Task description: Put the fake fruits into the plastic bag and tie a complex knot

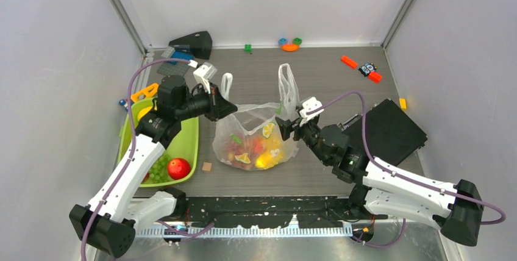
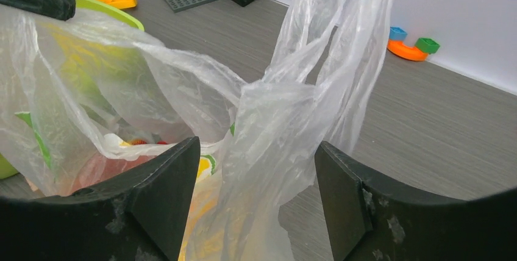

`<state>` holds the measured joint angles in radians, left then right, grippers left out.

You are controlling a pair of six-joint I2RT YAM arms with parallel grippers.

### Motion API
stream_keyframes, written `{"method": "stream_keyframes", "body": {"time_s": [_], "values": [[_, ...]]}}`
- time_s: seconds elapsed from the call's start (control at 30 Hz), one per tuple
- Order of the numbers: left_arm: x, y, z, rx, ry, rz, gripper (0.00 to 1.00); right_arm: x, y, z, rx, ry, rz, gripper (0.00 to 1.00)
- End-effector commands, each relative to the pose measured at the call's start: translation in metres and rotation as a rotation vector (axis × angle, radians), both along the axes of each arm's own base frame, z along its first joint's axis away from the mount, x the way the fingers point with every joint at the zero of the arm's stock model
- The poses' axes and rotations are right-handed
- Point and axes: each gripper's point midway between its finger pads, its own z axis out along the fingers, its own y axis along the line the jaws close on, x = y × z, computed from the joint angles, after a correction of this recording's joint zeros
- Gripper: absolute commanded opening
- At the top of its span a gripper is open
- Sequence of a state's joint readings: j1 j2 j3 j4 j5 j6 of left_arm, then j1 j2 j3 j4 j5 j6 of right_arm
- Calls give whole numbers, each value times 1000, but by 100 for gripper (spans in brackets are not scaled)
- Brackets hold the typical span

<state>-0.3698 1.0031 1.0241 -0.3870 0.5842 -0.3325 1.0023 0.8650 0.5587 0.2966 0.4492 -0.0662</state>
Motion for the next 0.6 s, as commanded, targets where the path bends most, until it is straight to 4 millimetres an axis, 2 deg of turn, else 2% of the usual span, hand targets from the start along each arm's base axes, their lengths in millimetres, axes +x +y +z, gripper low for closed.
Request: {"method": "stream_keyframes", "body": {"time_s": [0.0,0.23,0.57], "values": [[-3,1,9,-13,-43,-16,0,4,4,30,113,43,-1,77],[-3,1,9,-16,-42,-17,0,7,-4,38,100,71,-40,83],[-1,2,7,-12,-36,-5,0,9,10,17,21,116,2,80]]}}
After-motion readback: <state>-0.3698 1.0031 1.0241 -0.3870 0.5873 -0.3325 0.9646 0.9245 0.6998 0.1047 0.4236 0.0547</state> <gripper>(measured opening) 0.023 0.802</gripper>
